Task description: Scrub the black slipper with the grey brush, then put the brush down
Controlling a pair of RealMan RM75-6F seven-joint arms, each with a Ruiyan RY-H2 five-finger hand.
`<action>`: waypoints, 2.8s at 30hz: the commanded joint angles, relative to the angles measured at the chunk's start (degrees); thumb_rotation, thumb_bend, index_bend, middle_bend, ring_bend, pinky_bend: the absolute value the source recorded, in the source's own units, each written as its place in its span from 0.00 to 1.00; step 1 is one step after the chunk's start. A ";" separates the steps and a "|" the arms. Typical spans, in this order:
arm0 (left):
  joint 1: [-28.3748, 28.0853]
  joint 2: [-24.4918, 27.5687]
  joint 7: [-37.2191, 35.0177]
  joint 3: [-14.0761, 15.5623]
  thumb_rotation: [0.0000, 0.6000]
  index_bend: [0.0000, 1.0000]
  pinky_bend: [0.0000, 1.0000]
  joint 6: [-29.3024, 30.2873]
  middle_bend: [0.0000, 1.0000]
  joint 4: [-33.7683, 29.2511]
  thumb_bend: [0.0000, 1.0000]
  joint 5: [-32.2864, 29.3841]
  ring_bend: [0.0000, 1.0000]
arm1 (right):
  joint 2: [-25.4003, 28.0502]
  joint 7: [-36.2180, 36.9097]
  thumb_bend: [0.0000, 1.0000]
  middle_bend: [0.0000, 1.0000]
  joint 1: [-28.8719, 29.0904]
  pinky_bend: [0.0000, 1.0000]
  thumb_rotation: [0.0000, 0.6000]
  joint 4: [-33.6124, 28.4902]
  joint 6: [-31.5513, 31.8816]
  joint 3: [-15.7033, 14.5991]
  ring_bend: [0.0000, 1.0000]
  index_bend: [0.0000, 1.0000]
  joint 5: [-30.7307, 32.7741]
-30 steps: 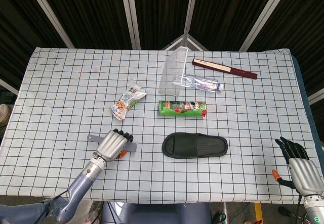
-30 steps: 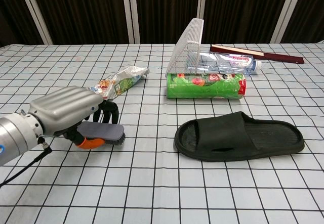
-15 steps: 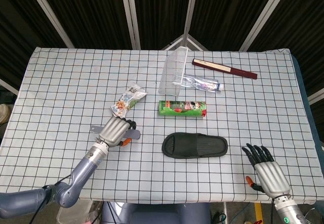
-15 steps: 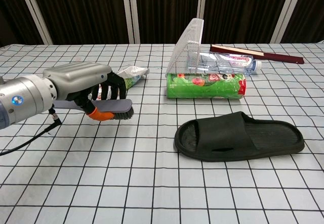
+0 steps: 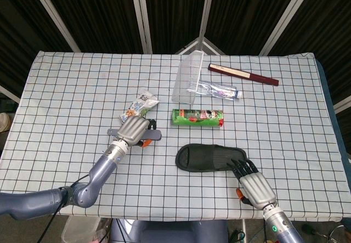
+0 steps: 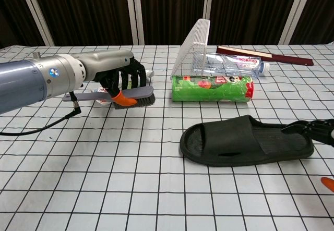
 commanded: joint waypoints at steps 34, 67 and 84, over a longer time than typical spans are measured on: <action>-16.56 -9.65 -3.42 0.79 1.00 0.47 0.46 -5.97 0.53 9.66 0.54 -13.61 0.46 | -7.25 -3.57 0.54 0.00 5.37 0.00 1.00 0.84 -3.23 -0.65 0.00 0.00 7.98; -21.53 -15.81 -11.00 -0.94 1.00 0.47 0.46 -4.94 0.54 10.81 0.55 -7.21 0.46 | -9.58 1.16 0.54 0.00 7.74 0.00 1.00 3.54 -4.78 -2.56 0.00 0.00 6.51; -22.30 -11.36 -9.73 1.96 1.00 0.48 0.46 -7.44 0.54 6.49 0.55 -12.39 0.46 | -10.28 0.67 0.54 0.00 8.58 0.00 1.00 3.59 -4.70 -2.97 0.00 0.00 6.82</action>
